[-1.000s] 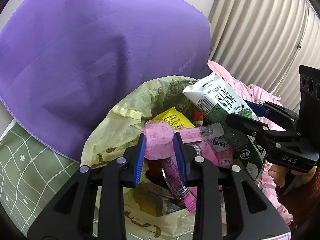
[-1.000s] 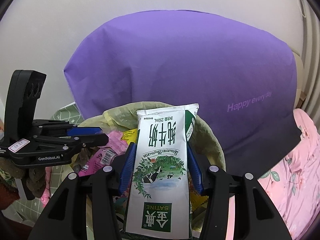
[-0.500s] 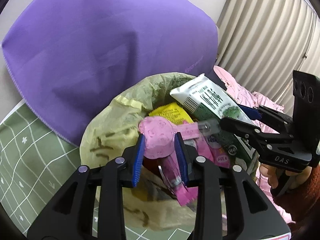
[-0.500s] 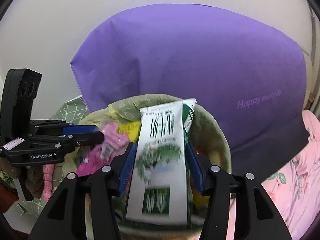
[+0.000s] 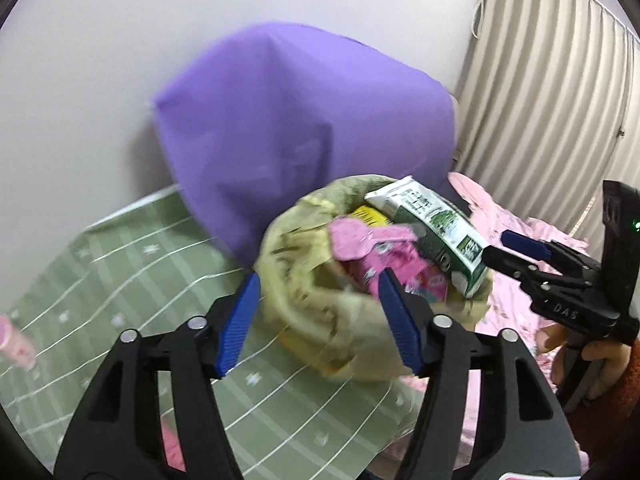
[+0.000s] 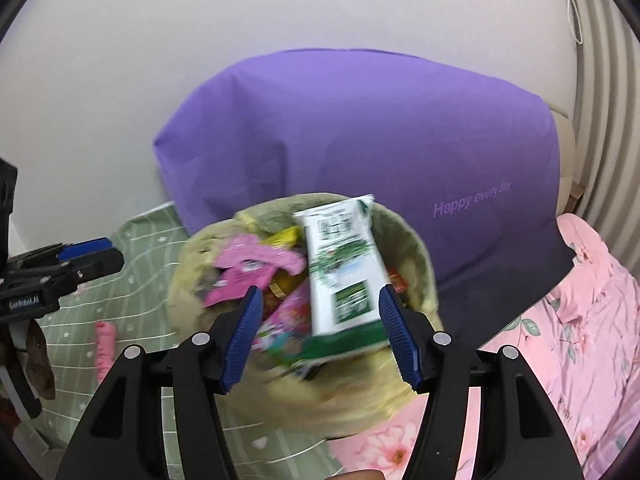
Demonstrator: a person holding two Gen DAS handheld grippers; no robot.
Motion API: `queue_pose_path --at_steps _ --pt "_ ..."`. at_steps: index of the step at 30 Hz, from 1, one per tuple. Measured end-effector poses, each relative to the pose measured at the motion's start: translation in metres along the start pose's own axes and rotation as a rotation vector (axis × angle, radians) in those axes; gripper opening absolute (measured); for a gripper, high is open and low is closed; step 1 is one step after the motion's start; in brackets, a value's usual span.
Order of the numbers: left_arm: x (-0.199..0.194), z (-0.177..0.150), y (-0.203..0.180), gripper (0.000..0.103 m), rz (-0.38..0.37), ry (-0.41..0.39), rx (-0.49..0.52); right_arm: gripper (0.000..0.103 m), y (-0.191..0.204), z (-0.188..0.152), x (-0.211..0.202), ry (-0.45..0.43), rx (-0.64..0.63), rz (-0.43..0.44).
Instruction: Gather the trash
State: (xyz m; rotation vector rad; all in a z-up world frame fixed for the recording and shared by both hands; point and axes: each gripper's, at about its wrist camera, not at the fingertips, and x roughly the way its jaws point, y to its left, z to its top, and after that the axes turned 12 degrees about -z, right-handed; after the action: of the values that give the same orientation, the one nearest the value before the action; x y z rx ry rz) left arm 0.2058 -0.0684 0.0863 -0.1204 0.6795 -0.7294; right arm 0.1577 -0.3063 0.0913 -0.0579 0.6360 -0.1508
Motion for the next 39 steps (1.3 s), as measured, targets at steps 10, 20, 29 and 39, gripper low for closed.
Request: queue_pose_path --at_steps 10,20,29,39 --pt "-0.108 -0.081 0.014 0.068 0.27 -0.071 -0.061 0.057 0.071 -0.036 -0.053 -0.014 -0.036 0.144" --pt "-0.177 -0.123 0.019 0.068 0.443 -0.127 -0.128 0.057 0.125 -0.058 -0.088 -0.034 -0.079 0.223" --pt "-0.199 -0.128 0.011 0.068 0.477 -0.163 -0.137 0.057 0.151 -0.067 -0.108 -0.074 -0.123 0.22" --pt "-0.2 -0.127 0.012 0.068 0.46 -0.161 -0.146 0.057 0.15 -0.07 -0.112 -0.079 -0.108 0.214"
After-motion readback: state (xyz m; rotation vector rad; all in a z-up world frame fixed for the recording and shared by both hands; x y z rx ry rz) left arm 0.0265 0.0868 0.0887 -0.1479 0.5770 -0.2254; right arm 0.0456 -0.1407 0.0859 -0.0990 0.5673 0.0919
